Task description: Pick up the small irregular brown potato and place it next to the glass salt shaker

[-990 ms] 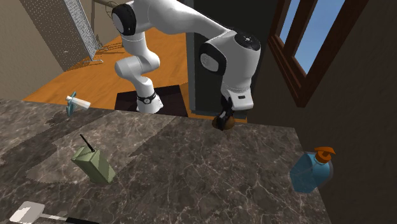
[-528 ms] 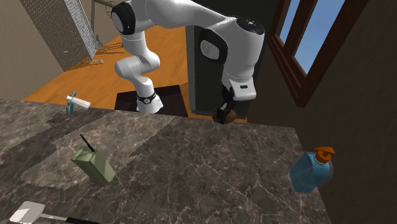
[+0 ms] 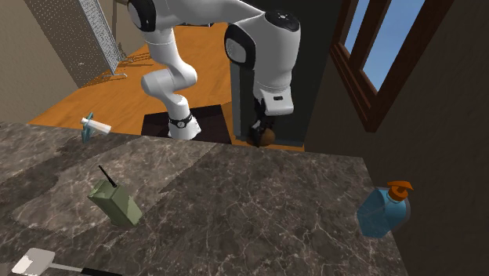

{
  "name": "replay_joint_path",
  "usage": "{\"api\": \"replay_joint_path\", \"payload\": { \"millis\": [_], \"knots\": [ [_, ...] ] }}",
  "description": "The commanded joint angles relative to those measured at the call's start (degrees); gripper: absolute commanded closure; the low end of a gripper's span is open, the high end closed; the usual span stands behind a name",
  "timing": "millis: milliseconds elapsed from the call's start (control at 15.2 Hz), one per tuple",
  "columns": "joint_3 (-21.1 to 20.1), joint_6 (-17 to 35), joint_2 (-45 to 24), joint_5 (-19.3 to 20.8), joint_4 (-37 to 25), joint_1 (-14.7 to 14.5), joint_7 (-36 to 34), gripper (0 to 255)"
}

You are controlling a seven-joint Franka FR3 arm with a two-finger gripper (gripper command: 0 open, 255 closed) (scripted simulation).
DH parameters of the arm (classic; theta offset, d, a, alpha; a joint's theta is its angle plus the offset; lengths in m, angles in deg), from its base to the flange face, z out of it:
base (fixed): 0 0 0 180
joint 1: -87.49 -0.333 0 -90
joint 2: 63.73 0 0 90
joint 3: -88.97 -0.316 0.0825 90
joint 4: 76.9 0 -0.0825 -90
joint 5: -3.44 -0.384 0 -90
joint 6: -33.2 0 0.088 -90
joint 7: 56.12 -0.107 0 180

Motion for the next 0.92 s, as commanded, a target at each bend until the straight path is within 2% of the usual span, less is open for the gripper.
{"api": "replay_joint_path", "payload": {
  "millis": [0, 462, 858],
  "knots": [
    [0.7, 1.07, 4.06, -0.76, 5.08, 1.2, 2.06, 255],
    [4.49, 2.92, 16.54, -2.0, 19.49, 4.67, 9.85, 255],
    [8.69, 2.96, 25.84, -1.21, 29.0, 7.36, 16.64, 255]
  ]
}}
